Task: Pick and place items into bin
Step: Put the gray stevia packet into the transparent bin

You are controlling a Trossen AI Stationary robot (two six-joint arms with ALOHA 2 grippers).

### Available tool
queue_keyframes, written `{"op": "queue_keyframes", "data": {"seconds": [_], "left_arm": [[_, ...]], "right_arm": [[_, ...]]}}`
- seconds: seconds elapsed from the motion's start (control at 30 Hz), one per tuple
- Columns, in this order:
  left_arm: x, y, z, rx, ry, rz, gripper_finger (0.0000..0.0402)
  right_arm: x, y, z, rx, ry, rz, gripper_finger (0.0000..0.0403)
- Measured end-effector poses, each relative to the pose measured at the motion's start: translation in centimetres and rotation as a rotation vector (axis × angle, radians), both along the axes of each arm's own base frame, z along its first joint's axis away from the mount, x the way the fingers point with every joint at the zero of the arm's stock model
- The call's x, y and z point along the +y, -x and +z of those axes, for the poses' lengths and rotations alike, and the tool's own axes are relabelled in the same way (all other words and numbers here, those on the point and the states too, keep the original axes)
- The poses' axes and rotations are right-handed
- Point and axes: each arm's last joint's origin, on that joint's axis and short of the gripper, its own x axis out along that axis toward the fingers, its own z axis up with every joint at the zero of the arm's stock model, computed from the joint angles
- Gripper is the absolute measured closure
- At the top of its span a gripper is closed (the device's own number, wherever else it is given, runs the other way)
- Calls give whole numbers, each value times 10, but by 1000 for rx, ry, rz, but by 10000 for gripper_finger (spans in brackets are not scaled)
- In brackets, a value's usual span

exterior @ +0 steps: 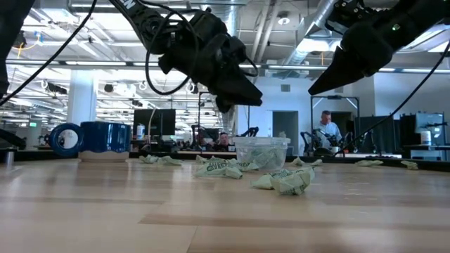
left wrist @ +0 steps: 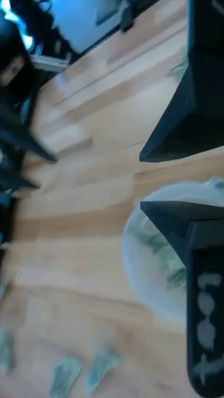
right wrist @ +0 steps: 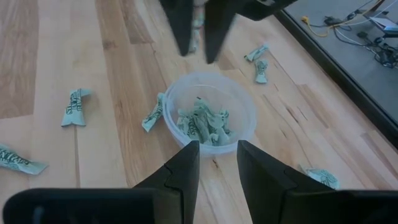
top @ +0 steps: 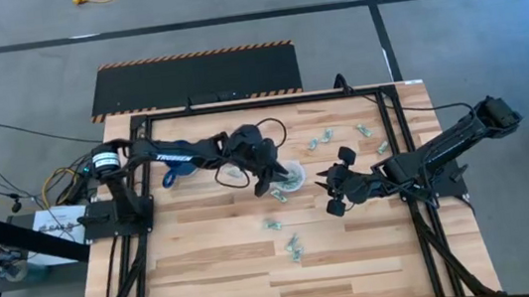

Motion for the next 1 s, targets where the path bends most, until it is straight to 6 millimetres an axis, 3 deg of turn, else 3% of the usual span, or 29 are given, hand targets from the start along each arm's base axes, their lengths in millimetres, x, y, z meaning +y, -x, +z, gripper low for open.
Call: {"op": "queue_keyframes", "data": {"seconds": [0.23,0.37,0.57,0.67,0.8,1.0], "left_arm": [[-26,16,-4,224,-81,-27,301],[-58,19,-9,311,-144,-68,301],[-119,21,-10,312,-257,-152,301],[-139,24,-12,323,-305,-144,301],[-149,26,-15,340,-337,-103,301],[-147,25,-15,335,-366,-63,300]], "right_arm": [[0,0,0,2,0,0,301],[0,0,0,1,0,0,301],[0,0,0,-6,-13,-10,301],[0,0,0,-6,-14,-10,301],[0,0,0,-9,-17,-12,301],[0,0,0,-11,-21,-14,301]]}}
